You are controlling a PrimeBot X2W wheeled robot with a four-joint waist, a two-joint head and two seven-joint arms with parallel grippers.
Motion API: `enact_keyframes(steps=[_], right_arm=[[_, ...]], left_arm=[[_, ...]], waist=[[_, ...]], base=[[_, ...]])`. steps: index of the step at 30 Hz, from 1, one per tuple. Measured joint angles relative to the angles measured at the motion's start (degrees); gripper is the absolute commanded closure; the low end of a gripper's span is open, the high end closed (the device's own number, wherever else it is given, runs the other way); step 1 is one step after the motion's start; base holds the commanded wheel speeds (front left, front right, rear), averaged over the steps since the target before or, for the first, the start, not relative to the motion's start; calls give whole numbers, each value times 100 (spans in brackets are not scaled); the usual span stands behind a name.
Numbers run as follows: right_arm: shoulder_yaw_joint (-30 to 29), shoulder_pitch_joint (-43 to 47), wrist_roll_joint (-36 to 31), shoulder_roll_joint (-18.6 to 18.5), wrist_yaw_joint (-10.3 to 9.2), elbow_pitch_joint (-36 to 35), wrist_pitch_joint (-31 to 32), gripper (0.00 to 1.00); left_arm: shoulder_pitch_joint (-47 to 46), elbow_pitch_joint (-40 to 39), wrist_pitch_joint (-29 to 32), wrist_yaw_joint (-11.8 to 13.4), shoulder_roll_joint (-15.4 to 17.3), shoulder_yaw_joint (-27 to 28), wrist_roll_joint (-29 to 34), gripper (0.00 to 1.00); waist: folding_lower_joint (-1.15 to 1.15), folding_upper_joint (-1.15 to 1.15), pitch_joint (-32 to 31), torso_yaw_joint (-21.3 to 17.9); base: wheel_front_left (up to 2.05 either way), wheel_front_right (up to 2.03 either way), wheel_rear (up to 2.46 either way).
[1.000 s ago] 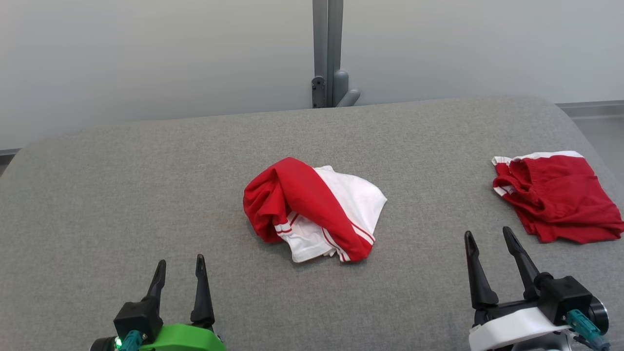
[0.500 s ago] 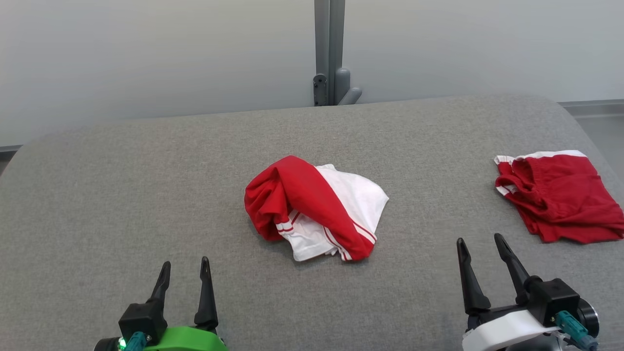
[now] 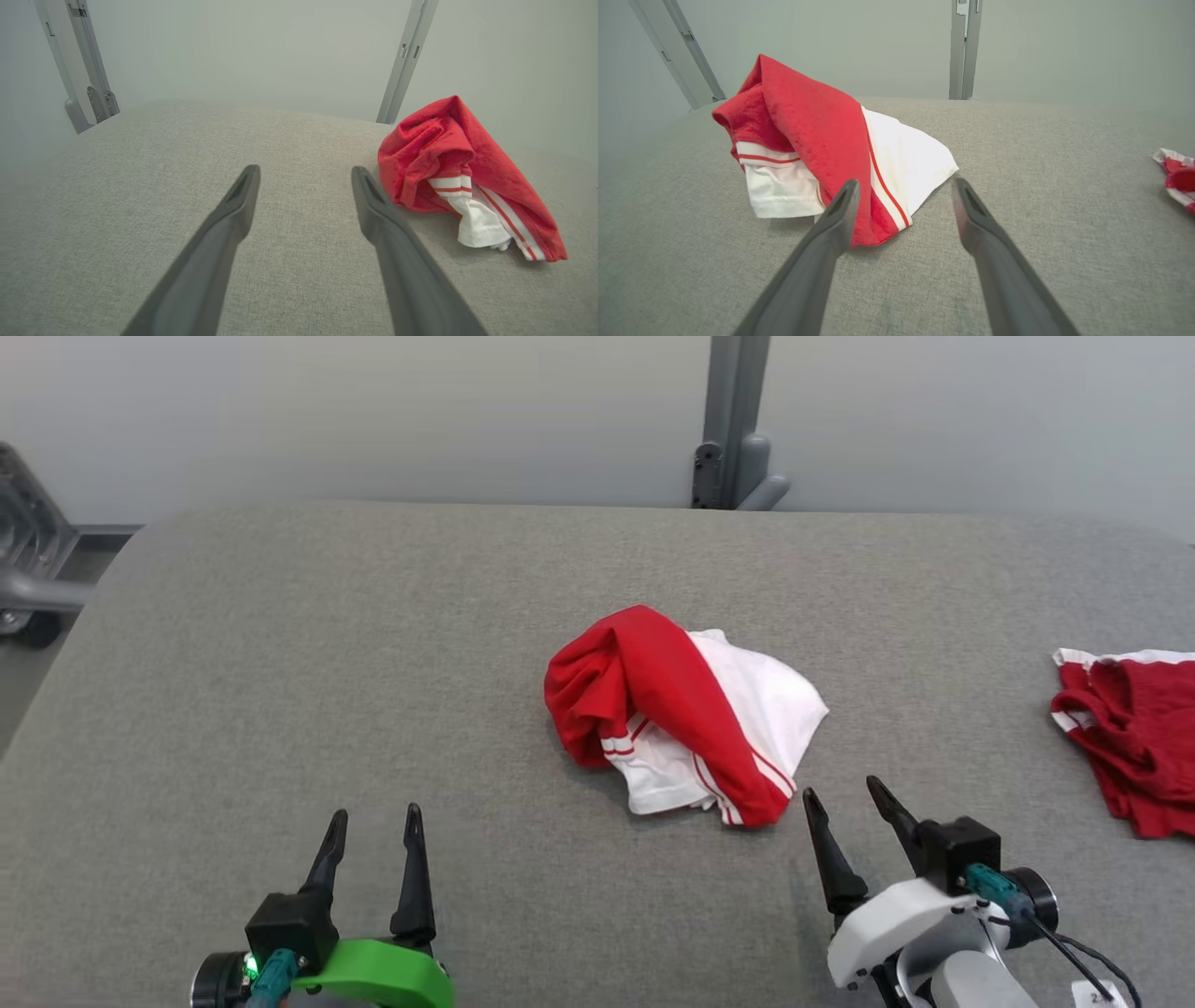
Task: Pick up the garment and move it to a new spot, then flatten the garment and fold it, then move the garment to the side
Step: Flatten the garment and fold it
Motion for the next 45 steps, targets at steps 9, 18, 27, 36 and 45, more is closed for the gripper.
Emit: enact_keyframes(steps=[9, 18, 27, 36, 45], right_arm=[[185, -964, -34, 8, 0, 1549, 1, 0], [-200, -1210, -47, 8, 0, 1616, 1, 100], [32, -1371, 361, 1, 0, 478, 1, 100], [940, -1582, 623, -3, 0, -588, 0, 100], [1268, -2368, 1093, -10, 0, -1265, 121, 100]], left_arm=[[-183, -91, 0, 54, 0, -130, -92, 0], [-200, -110, 0, 162, 0, -133, -187, 0], [-199, -108, 0, 177, -1, -216, -238, 0], [-184, -52, 0, 202, -2, -271, -265, 0], [-143, -5, 0, 202, -2, -289, -279, 0]], waist=[[0, 0, 383, 719], [0, 0, 567, 963], [0, 0, 479, 724], [0, 0, 274, 628], [0, 0, 62, 624]], base=[[0, 0, 0], [0, 0, 0], [0, 0, 0], [0, 0, 0], [0, 0, 0]])
